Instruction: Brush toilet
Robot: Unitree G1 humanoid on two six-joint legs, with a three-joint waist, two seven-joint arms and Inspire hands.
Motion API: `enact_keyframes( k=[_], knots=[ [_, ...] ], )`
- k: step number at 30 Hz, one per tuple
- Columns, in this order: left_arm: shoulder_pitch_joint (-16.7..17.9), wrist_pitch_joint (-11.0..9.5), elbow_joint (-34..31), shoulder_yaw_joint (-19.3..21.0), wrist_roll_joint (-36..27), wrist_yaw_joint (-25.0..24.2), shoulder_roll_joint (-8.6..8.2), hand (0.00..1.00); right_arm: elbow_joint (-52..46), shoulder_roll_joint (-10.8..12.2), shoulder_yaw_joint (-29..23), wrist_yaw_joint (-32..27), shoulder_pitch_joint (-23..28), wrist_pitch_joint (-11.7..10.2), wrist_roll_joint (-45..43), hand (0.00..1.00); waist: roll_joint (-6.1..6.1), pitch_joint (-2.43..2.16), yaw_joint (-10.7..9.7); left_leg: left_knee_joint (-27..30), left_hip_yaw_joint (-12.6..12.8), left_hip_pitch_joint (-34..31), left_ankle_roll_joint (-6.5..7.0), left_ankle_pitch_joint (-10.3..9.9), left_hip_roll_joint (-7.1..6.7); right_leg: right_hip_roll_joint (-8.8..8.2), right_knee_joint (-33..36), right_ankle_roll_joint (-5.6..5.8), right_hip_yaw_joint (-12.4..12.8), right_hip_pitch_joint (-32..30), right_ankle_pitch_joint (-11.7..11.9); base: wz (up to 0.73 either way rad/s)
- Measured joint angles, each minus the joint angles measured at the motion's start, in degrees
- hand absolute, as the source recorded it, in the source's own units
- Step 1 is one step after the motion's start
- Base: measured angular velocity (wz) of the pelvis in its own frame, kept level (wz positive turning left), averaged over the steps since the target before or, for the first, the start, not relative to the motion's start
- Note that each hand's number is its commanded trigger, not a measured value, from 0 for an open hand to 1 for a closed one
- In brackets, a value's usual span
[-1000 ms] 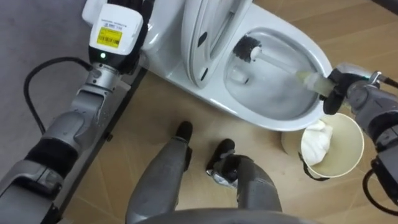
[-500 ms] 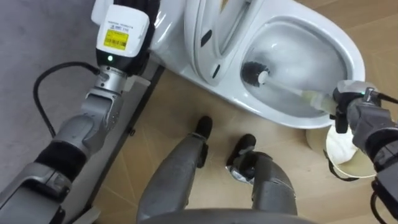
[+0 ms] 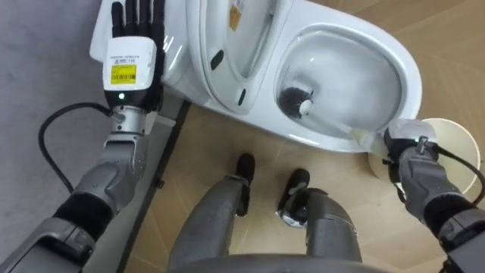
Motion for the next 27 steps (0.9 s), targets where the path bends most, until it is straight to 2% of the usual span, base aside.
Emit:
enact_keyframes(
  k=[2, 5, 8, 9, 12, 14, 16, 17, 19, 21, 22, 27],
  knots=[
    [0.06, 0.25, 0.75, -0.01, -0.06, 0.26, -0.05, 0.00, 0.42, -0.03, 0.53, -1.04, 0.10, -0.11, 0.30, 1.00, 0.07, -0.04, -0.10, -0.20, 0.04, 0.19, 0.01, 0.00, -0.02, -0.04, 0.00, -0.03, 0.17, -0.05, 0.04, -0.09],
    [0.00, 0.41, 0.75, -0.31, -1.11, 1.02, -0.34, 0.00, 2.18, -0.69, 0.72, -2.30, -0.35, -1.68, 0.70, 1.00, 0.04, -0.02, -0.53, -0.05, 0.02, 0.00, 0.03, 0.02, -0.16, -1.01, 1.11, -0.28, -0.78, -0.35, -0.39, 0.08],
    [-0.49, 0.24, 0.20, -0.52, -1.47, 1.29, -0.23, 0.00, 4.14, -2.10, 1.33, -2.59, -2.57, -3.38, 3.26, 1.00, -0.10, 0.07, -0.12, 0.16, 0.28, -1.02, 0.20, 0.17, -0.24, -1.67, 2.17, -0.37, -0.87, -1.76, -0.71, 0.04],
    [-1.10, 0.16, 0.16, -1.02, -1.61, 1.43, 0.01, 0.00, 5.95, -2.33, 2.26, -2.40, -4.31, -4.19, 5.77, 1.00, -0.35, 0.21, 0.22, 0.85, 0.34, -1.58, 0.24, 0.25, -0.29, -1.79, 2.76, -0.41, -0.82, -2.32, -0.69, 0.00],
    [-3.48, -0.39, 0.34, -1.64, -2.24, 1.17, 0.06, 0.00, 9.21, -2.30, 2.83, -0.86, -9.12, -5.90, 12.83, 1.00, -1.69, 1.07, 1.90, 1.86, 1.43, -2.47, 0.32, 0.30, -0.21, -1.99, 4.27, -0.52, 0.39, -3.96, -0.94, -0.11],
    [-4.50, -0.98, 0.53, -2.29, -2.21, 0.88, 0.92, 0.00, 10.33, -2.34, 2.87, -0.49, -12.34, -7.04, 16.59, 1.00, -1.87, 1.19, 2.50, 2.60, 1.57, -3.29, 0.33, 0.31, -0.11, -2.01, 4.96, -0.68, 0.53, -4.84, -0.86, -0.04],
    [-5.97, -1.53, 0.08, -2.74, -2.22, 0.38, 2.32, 0.00, 11.61, -2.32, 2.57, -0.41, -17.06, -7.18, 19.86, 1.00, -3.56, 2.14, 2.27, 3.06, 1.79, -3.56, 0.35, 0.59, -0.52, -2.91, 6.88, -0.96, 0.61, -5.66, -1.40, 0.07],
    [-6.07, -1.70, -0.34, -2.58, -2.23, 0.26, 2.79, 0.00, 11.73, -2.48, 2.48, -0.40, -17.93, -7.13, 20.58, 1.00, -4.20, 2.20, 2.08, 3.22, 1.70, -3.71, 0.31, 0.64, -0.70, -3.03, 7.41, -0.92, 0.85, -5.99, -1.65, 0.10],
    [-6.38, -2.56, -1.52, -2.45, -2.07, 0.28, 5.38, 0.00, 11.75, -3.36, 2.03, -0.41, -20.53, -7.41, 21.87, 1.00, -6.47, 2.12, 1.53, 3.96, 1.43, -4.30, 0.12, 0.76, -0.77, -2.92, 8.38, -0.98, 1.42, -6.78, -2.17, 0.05],
    [-6.57, -2.55, -2.01, -2.36, -0.99, 0.36, 6.01, 0.00, 11.71, -4.25, 2.02, -0.40, -21.41, -7.77, 21.87, 1.00, -7.96, 2.11, 1.50, 4.05, 1.43, -4.52, -0.06, 0.89, -0.68, -2.76, 8.34, -1.13, 1.31, -6.91, -1.92, 0.00],
    [-6.47, -2.53, -2.45, -2.07, -0.18, 0.35, 5.99, 0.00, 11.72, -4.76, 2.01, -0.37, -21.71, -8.29, 21.71, 1.00, -8.32, 2.10, 1.52, 4.11, 1.34, -4.68, -0.06, 0.88, -0.63, -2.71, 8.26, -1.06, 1.25, -6.93, -1.74, 0.00],
    [-6.37, -2.28, -3.27, -1.86, 1.32, -0.27, 6.25, 0.00, 11.86, -6.29, 1.98, -0.32, -21.83, -9.32, 21.54, 1.00, -8.44, 2.10, 1.20, 3.23, 1.58, -4.81, 0.57, 1.22, -0.88, -3.02, 7.87, -0.64, 1.42, -7.19, -0.77, -0.02]
  ],
)
